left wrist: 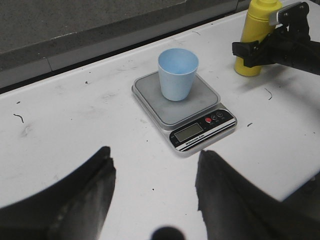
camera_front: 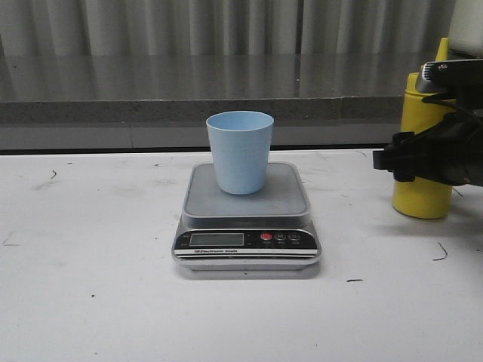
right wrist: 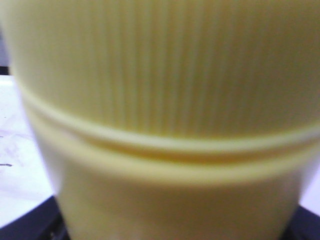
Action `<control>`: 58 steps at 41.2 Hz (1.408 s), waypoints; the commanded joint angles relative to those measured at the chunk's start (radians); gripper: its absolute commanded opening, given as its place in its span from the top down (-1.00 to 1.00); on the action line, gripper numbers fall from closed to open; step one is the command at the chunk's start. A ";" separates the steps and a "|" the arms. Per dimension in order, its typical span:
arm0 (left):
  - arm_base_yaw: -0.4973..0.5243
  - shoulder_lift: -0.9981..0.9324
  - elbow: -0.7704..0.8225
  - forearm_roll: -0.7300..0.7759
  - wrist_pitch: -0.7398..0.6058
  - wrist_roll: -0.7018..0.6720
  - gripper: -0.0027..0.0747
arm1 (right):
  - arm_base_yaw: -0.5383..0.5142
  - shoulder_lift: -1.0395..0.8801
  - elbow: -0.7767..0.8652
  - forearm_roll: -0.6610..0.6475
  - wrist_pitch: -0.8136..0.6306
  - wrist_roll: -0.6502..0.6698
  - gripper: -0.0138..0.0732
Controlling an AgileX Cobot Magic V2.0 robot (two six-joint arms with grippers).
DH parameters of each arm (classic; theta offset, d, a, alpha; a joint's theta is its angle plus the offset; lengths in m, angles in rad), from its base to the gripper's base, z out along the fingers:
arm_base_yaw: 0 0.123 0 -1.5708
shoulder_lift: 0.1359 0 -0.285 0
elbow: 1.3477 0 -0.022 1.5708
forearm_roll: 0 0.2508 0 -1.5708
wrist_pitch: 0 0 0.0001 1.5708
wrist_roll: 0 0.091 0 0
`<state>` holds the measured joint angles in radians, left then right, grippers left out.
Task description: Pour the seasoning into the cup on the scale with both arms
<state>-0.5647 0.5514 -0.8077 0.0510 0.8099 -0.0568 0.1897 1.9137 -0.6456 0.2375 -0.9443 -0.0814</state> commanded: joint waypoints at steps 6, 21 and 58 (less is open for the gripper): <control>-0.004 0.002 -0.026 -0.005 -0.076 -0.002 -0.02 | -0.007 -0.193 -0.019 -0.045 0.135 -0.030 -0.03; -0.004 0.002 -0.026 -0.005 -0.076 -0.002 -0.02 | 0.014 -0.441 -0.229 -0.307 0.742 -0.187 -0.03; -0.004 0.002 -0.026 -0.005 -0.076 -0.002 -0.02 | 0.326 -0.191 -0.663 -1.668 1.518 -0.206 0.07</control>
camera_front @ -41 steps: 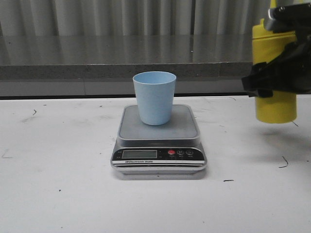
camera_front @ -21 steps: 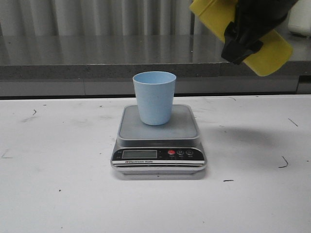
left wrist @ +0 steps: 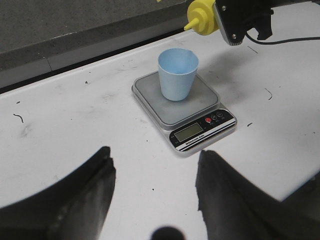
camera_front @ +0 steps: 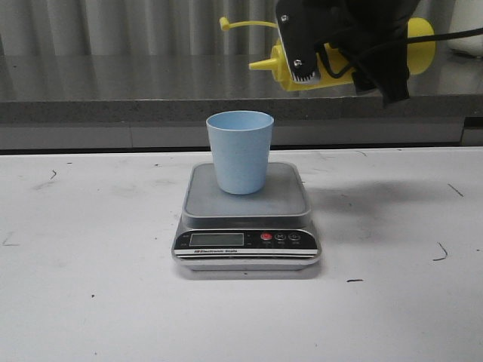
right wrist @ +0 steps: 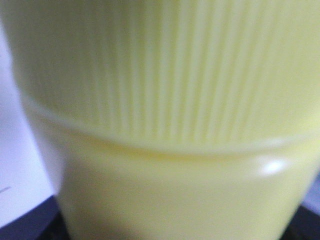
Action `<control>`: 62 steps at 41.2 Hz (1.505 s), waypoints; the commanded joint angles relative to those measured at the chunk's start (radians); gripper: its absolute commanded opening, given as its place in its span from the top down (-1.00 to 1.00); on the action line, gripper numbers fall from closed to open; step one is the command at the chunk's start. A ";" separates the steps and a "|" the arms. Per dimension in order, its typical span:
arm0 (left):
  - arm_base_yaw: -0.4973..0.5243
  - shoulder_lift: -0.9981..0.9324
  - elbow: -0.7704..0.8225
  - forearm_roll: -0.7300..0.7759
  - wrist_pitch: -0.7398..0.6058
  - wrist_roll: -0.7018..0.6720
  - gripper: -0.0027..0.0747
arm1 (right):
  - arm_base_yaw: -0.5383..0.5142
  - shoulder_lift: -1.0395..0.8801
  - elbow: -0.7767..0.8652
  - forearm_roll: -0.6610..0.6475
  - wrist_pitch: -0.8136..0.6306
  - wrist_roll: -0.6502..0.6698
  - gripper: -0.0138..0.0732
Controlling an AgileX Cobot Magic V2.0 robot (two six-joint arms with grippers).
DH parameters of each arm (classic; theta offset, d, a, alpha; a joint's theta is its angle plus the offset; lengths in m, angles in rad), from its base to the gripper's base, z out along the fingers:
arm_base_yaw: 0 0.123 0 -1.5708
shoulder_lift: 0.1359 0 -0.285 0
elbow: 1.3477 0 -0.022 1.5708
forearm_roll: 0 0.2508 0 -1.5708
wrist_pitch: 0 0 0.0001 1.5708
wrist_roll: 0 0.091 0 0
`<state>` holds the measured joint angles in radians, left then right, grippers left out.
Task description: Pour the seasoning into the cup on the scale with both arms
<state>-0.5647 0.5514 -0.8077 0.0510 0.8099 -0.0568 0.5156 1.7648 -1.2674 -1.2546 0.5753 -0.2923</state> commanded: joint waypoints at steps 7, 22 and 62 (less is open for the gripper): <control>-0.004 0.002 -0.026 -0.005 -0.076 -0.002 -0.02 | 0.000 -0.032 -0.042 -0.346 -0.022 0.005 0.07; -0.004 0.002 -0.026 -0.005 -0.076 -0.002 -0.02 | 0.000 -0.030 -0.042 -0.483 -0.067 0.005 0.07; -0.004 0.002 -0.026 -0.005 -0.076 -0.002 -0.02 | 0.000 -0.034 -0.042 -0.241 -0.024 0.495 0.07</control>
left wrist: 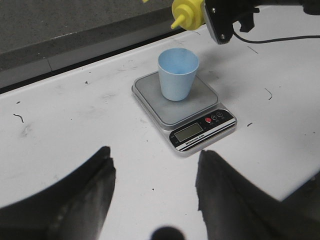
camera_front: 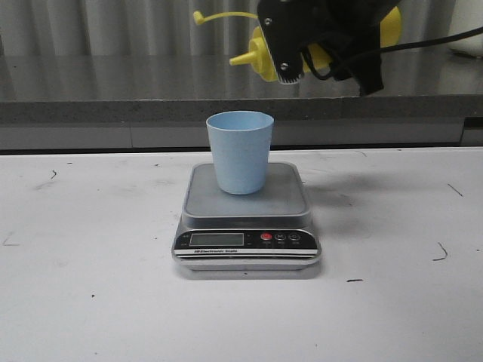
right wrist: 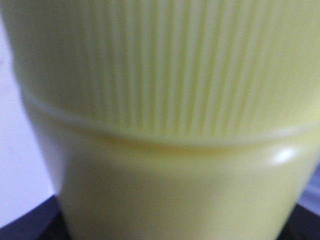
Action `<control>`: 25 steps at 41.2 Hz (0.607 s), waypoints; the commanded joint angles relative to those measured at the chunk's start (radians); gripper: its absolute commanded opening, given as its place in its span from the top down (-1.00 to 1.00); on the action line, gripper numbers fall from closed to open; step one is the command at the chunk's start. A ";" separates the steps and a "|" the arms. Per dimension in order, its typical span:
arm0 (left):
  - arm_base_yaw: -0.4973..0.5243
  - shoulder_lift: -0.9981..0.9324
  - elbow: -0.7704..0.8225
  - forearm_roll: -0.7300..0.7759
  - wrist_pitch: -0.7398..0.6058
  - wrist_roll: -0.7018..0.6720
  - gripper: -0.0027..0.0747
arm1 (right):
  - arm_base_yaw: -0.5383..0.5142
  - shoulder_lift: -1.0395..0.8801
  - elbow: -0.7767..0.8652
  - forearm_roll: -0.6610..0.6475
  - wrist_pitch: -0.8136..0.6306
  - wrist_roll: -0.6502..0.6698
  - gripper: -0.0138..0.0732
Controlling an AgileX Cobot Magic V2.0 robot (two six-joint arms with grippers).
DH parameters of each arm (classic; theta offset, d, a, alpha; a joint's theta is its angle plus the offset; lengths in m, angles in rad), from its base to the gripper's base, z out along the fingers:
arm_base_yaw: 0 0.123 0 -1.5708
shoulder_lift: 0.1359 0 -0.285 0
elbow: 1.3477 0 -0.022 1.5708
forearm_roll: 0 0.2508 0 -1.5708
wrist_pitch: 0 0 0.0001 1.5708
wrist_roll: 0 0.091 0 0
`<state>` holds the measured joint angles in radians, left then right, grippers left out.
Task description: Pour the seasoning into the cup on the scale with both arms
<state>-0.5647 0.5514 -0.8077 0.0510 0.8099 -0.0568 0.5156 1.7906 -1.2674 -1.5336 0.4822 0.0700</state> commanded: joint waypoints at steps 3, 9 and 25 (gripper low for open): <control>-0.004 0.002 -0.026 -0.005 -0.076 -0.002 -0.02 | -0.003 -0.063 -0.042 0.133 0.110 0.221 0.07; -0.004 0.002 -0.026 -0.005 -0.076 -0.002 -0.02 | -0.033 -0.097 -0.042 0.377 0.118 0.261 0.07; -0.004 0.002 -0.026 -0.005 -0.076 -0.002 -0.02 | -0.233 -0.311 0.138 0.845 -0.211 0.261 0.07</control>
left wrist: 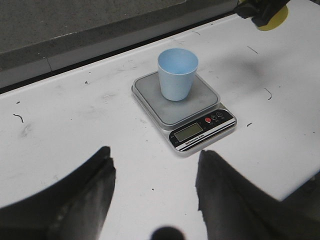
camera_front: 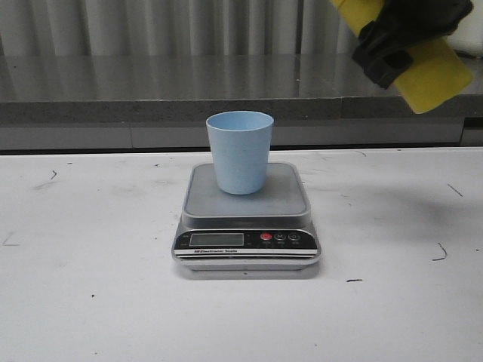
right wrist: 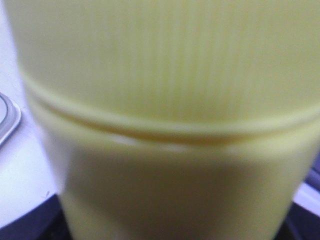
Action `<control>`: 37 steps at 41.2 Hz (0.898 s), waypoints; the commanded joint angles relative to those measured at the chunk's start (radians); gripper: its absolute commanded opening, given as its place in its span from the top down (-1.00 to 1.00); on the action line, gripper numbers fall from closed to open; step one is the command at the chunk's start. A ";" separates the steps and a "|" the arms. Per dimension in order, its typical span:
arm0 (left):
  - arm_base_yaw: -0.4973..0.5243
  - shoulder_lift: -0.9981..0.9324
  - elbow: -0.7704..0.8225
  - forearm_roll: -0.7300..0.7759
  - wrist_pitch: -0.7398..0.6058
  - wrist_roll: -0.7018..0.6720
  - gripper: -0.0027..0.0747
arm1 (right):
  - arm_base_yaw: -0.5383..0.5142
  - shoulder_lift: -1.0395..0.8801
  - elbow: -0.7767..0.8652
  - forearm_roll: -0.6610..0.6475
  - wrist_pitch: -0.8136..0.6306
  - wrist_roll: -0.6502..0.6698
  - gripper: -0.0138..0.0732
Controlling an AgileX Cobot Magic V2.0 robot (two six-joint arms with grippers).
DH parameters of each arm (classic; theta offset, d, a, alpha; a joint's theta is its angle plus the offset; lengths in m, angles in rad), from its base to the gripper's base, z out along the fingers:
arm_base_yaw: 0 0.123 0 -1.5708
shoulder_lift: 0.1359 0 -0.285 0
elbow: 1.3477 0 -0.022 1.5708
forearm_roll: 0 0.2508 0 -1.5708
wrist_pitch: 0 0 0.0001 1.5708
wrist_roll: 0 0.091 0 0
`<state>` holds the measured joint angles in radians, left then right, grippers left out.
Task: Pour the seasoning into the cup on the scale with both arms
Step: 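Turn the bottle upright and lower it onto the table, right gripper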
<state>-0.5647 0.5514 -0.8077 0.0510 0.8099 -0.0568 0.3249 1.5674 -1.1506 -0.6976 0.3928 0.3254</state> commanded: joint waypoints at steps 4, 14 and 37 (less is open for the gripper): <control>-0.004 0.002 -0.026 -0.005 -0.076 -0.002 -0.02 | -0.102 -0.124 0.113 0.017 -0.211 0.017 0.07; -0.004 0.002 -0.026 -0.005 -0.076 -0.002 -0.02 | -0.289 -0.135 0.325 0.019 -0.657 0.140 0.07; -0.004 0.002 -0.026 -0.005 -0.076 -0.002 -0.02 | -0.428 0.184 0.393 0.040 -1.279 0.080 0.07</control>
<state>-0.5647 0.5514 -0.8077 0.0510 0.8094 -0.0568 -0.0987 1.7554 -0.7323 -0.6875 -0.6932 0.4432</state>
